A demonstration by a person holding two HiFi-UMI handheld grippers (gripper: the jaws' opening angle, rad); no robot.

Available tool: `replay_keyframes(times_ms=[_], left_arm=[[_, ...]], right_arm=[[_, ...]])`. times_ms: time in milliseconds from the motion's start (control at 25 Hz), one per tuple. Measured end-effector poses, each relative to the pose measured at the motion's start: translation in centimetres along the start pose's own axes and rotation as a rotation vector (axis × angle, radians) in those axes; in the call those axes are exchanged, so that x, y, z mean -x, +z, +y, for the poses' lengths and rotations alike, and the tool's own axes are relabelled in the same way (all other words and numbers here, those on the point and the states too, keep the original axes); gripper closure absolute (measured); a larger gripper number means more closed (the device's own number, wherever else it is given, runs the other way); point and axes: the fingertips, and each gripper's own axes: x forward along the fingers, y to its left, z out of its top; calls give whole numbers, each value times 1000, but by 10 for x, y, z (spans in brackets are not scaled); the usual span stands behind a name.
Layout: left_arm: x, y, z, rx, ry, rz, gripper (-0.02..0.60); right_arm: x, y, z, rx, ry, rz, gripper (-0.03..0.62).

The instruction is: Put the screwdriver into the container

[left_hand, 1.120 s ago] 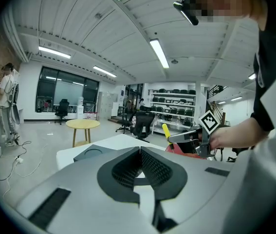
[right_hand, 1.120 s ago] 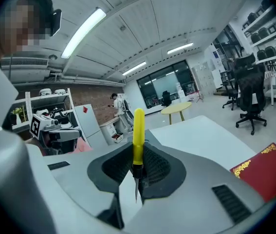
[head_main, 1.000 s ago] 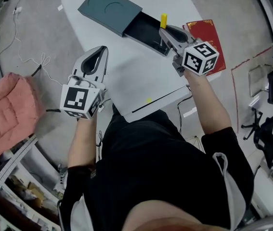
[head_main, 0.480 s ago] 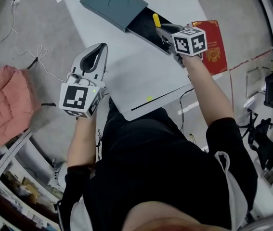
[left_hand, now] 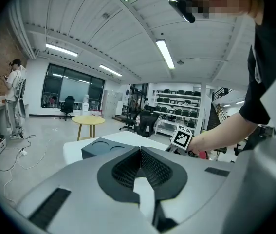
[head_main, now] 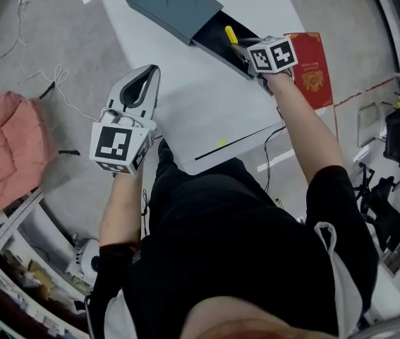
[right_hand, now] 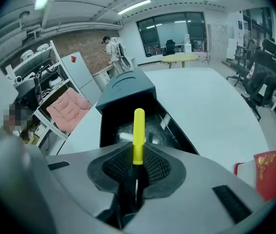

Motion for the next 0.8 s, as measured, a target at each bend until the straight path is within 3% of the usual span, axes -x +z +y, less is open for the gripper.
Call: replay_keyframes(times_ms=[400, 800], left_arm=[[18, -7, 3, 8, 21, 3, 565], [47, -5, 15, 4, 64, -9, 565]], right_arm=[[-12, -7, -4, 20, -51, 56, 514], [-9, -3, -6, -31, -87, -3, 490]])
